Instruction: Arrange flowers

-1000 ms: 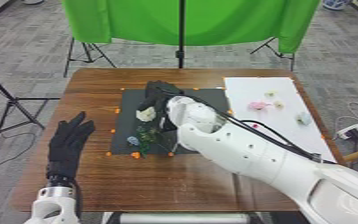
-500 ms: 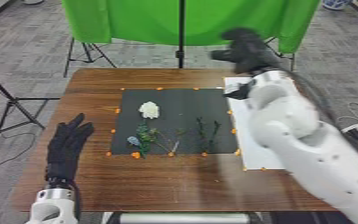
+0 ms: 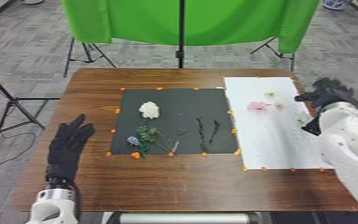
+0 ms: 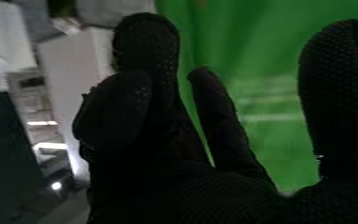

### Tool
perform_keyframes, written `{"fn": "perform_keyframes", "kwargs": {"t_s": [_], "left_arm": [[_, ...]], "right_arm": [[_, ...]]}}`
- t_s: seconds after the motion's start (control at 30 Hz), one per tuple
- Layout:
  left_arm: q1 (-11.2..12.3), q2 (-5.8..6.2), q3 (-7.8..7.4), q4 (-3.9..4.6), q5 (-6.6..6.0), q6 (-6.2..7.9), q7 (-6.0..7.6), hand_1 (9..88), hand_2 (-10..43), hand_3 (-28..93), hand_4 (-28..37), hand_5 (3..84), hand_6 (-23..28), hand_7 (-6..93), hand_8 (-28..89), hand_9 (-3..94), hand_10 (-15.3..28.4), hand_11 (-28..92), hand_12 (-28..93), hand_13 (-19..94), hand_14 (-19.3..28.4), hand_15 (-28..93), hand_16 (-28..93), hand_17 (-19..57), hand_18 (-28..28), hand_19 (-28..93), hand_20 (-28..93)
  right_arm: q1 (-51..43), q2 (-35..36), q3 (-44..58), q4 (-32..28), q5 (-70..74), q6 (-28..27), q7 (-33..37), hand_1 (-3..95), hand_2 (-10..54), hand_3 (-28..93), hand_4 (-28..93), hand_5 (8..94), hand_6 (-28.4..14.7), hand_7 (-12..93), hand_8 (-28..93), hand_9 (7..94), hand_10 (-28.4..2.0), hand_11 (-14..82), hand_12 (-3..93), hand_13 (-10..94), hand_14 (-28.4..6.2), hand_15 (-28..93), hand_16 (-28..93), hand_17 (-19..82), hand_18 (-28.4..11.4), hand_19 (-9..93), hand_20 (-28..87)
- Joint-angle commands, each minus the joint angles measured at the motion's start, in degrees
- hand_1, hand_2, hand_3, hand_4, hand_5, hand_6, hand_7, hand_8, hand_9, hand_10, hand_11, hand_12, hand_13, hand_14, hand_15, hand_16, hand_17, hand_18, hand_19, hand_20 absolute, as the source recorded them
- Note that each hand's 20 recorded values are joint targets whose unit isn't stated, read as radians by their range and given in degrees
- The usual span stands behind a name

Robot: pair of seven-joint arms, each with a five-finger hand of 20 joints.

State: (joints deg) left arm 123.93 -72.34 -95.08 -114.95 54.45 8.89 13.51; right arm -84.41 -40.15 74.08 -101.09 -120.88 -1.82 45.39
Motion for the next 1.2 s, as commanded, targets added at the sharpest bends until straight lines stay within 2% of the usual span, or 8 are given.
{"fn": "perform_keyframes", "kwargs": {"t_s": [0.03, 0.17, 0.3, 0.33, 0.43, 0.53, 0.77, 1.2], "left_arm": [[1.26, -1.11, 0.14, -0.09, 0.7, -0.99, -1.43, 16.5, 7.7, 62, -28.3, 40.3, 3.8, 8.2, -4, 41.5, 12.8, 15, 16, 29, 16.4, 18, 4, -0.1, 13.1, 6, 19], [1.54, -1.18, -0.1, -0.32, 0.64, -0.69, -1.69, 16.9, 7.2, 62, -28.3, 40.2, 3.8, 8.3, -4, 41.4, 12.8, 15, 16, 29, 16.3, 18, 4, -0.1, 13.1, 6, 19], [1.47, -1.07, -0.16, -0.26, 0.71, -0.8, -1.81, 16.9, 6.8, 63, -28.3, 40.2, 3.7, 8.2, -4, 41.4, 12.8, 15, 16, 29, 16.3, 18, 4, -0.1, 13.1, 6, 19], [1.46, -1.05, -0.22, -0.21, 0.77, -0.9, -1.81, 17.0, 6.8, 63, -28.3, 40.2, 3.7, 8.2, -4, 41.4, 12.8, 15, 16, 29, 16.3, 18, 4, -0.1, 13.1, 6, 19], [1.78, -0.98, -0.27, -0.37, 0.65, -0.82, -1.83, 17.5, 6.7, 63, -28.3, 40.2, 3.7, 8.2, -4, 41.4, 12.7, 15, 16, 29, 16.3, 18, 4, -0.1, 13.1, 6, 19], [2.03, -0.89, -0.32, -0.46, 0.69, -1.11, -1.92, 17.6, 6.6, 62, -28.3, 40.2, 3.7, 8.2, -4, 41.4, 12.7, 15, 16, 29, 16.3, 18, 4, -0.1, 13.1, 6, 19], [1.55, -0.73, -0.11, -0.27, 0.76, -1.87, -1.79, 17.8, 6.2, 63, -28.3, 40.2, 3.7, 8.2, -4, 41.4, 12.7, 15, 16, 29, 16.3, 18, 4, -0.2, 13.2, 6, 19], [1.48, -0.73, -0.15, -0.13, 0.55, -1.37, -1.6, 17.8, 5.9, 63, -28.3, 40.3, 3.8, 8.1, -4, 41.4, 12.7, 15, 16, 29, 16.3, 18, 4, -0.2, 13.2, 6, 19]], "right_arm": [[-1.88, -2.05, -3.7, 4.53, -4.21, -2.5, 2.25, 33.7, -9.5, 60, -15, 45.3, -5.1, 5, -4, 52.6, -21.7, 12.6, 23.6, 76, -10.6, 60, 31, 54, -15.4, 93, 45], [-3.07, -2.16, -4.81, 5.56, -6.03, -0.23, 2.08, 37.0, -9.5, 60, -15, 48.6, -4.2, 7, -4, 57.8, -19.9, 15.5, 23.6, 79, -9.2, 60, 31, 56, -14.7, 93, 44], [-3.08, -1.99, -6.19, 6.3, -10.06, 11.13, -0.4, 49.5, -9.5, 60, -16, 58.7, -2.7, 12, -7, 71.7, -15.6, 20.5, 24.2, 86, -5.4, 57, 32, 62, -11.1, 93, 44], [-2.98, -1.92, -6.22, 5.72, -11.03, 13.37, -0.89, 52.9, -9.5, 58, -16, 62.7, -2.8, 13, -1, 75.4, -14.2, 18.8, 27.8, 87, -5.0, 57, 32, 63, -10.5, 93, 44], [-3.2, -1.42, -5.78, 1.49, -12.45, 19.01, -2.61, 61.4, -9.5, 53, -14, 74.2, -3.2, 16, 11, 85.3, -11.6, 14.6, 34.9, 90, -3.4, 56, 33, 66, -9.2, 93, 44], [-2.25, -1.11, -6.6, -4.38, -12.11, 21.48, -5.09, 63.3, -9.5, 54, -14, 77.7, -2.9, 17, 12, 88.0, -11.2, 15.6, 35.9, 92, -2.8, 55, 33, 68, -8.5, 93, 45], [8.89, -2.52, -19.85, -11.97, -9.43, 20.7, -13.3, 62.5, -9.5, 55, -14, 78.1, -2.4, 17, 13, 88.5, -10.3, 15.0, 36.6, 92, -2.2, 55, 34, 68, -8.5, 93, 46], [22.11, -6.58, -29.92, -3.0, -7.87, 18.24, -13.47, 57.6, -9.5, 56, -14, 73.8, -1.4, 17, 12, 82.8, -9.9, 9.1, 39.1, 90, -2.9, 57, 35, 66, -9.4, 93, 52]]}}
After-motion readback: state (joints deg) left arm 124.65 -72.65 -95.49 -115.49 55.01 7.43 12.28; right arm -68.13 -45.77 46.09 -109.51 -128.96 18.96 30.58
